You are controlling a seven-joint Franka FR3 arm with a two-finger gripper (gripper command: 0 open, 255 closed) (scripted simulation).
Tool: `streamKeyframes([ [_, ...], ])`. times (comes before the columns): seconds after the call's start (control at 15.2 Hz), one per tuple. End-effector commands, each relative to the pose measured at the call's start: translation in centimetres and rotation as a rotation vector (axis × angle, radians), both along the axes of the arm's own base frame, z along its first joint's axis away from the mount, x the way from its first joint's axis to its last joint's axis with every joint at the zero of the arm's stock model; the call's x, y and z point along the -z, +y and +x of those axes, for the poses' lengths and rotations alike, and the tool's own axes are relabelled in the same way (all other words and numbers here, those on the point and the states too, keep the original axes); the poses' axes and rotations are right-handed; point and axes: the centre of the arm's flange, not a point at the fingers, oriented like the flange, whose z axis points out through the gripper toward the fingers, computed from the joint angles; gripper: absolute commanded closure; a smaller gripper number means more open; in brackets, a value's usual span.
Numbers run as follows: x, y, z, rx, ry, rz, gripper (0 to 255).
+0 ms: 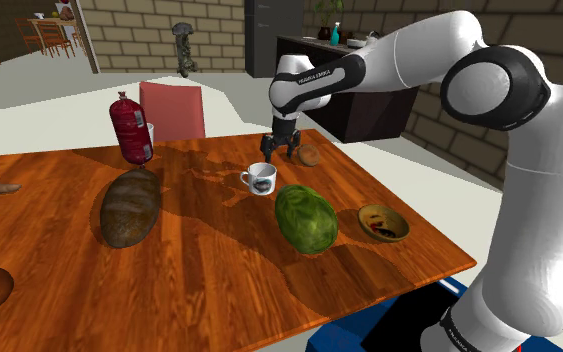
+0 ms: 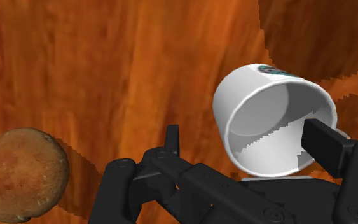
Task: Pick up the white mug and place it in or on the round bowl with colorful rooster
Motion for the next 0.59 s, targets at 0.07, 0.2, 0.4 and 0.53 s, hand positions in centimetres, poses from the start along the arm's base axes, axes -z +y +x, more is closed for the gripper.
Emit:
streamKeyframes([
  [0.07, 1.8, -0.1, 2.5, 0.002, 0.010, 0.001, 0],
  [0.2, 2.9, -0.1, 2.5, 0.002, 0.010, 0.001, 0],
  [0.4, 4.5, 0.0, 2.6, 0.002, 0.010, 0.001, 0],
  [0.53, 5.8, 0.1, 2.7, 0.002, 0.010, 0.001, 0],
])
